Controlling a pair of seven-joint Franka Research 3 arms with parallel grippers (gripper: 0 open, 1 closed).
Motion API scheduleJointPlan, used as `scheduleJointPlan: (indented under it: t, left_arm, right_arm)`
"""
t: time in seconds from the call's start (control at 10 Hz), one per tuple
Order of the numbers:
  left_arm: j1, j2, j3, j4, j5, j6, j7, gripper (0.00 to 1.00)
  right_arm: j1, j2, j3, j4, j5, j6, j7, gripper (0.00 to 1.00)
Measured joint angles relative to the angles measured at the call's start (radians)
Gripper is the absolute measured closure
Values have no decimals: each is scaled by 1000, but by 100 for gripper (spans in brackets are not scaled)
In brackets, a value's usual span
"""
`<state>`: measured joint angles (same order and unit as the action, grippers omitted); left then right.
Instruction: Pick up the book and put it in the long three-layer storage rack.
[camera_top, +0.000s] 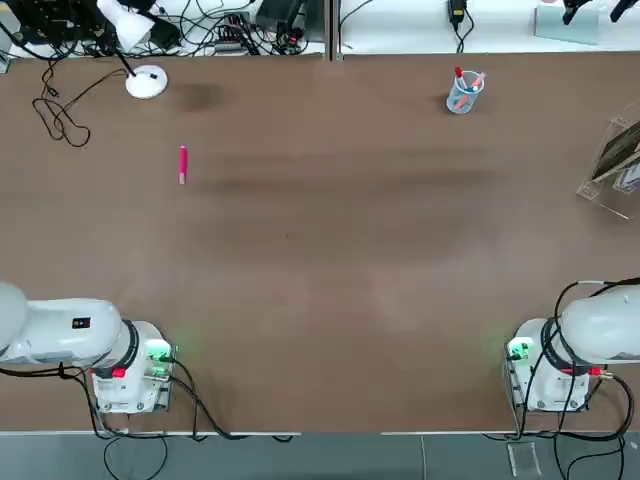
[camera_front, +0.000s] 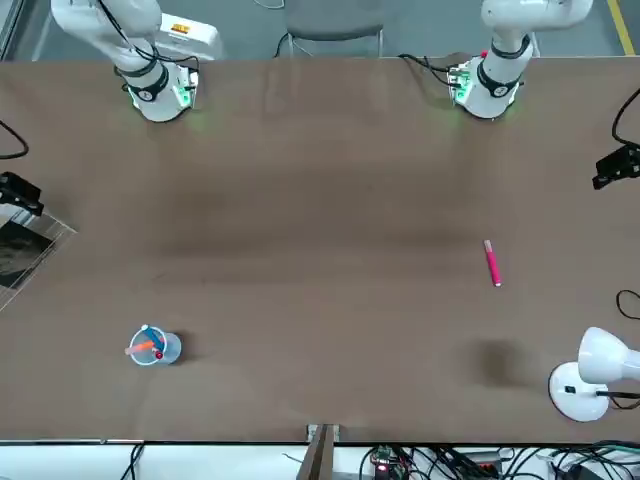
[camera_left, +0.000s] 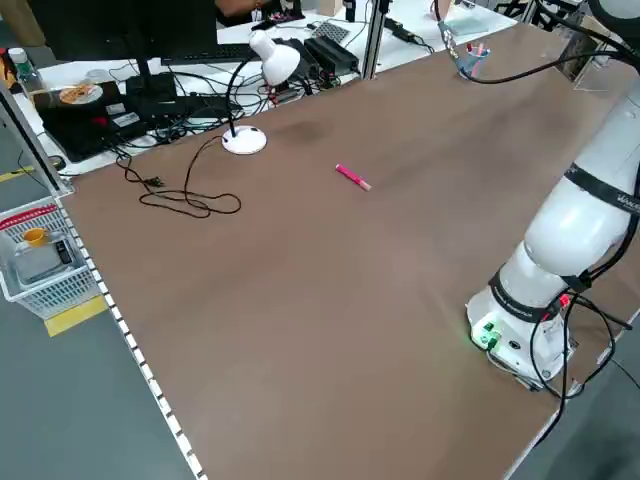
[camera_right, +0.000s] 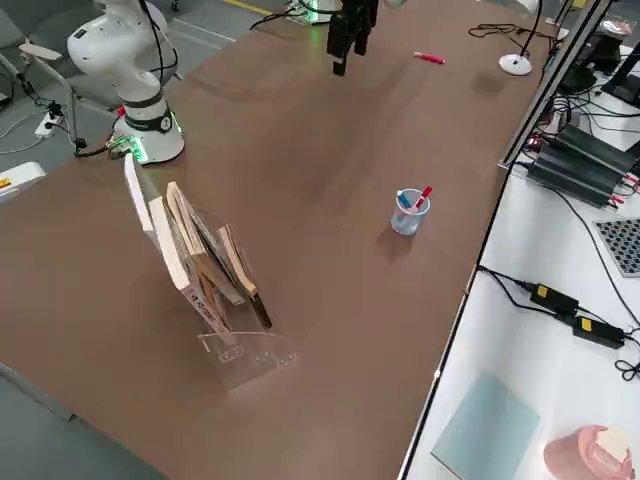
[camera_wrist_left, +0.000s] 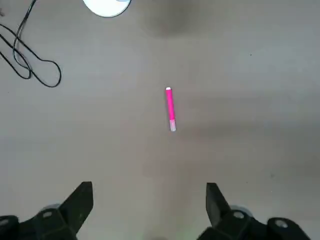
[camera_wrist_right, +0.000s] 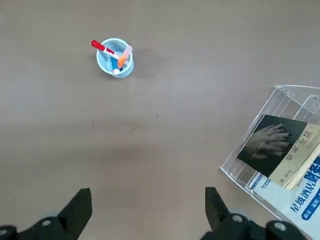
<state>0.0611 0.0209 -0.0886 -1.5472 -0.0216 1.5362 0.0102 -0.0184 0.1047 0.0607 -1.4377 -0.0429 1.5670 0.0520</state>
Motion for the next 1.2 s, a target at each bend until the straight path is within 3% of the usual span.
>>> scheduleJointPlan:
  t: [1.2]
  left_arm:
    - [0, 2, 0, 0, 0, 5, 0, 1]
  right_arm:
    - [0, -39, -11, -58, 0, 38, 0, 0]
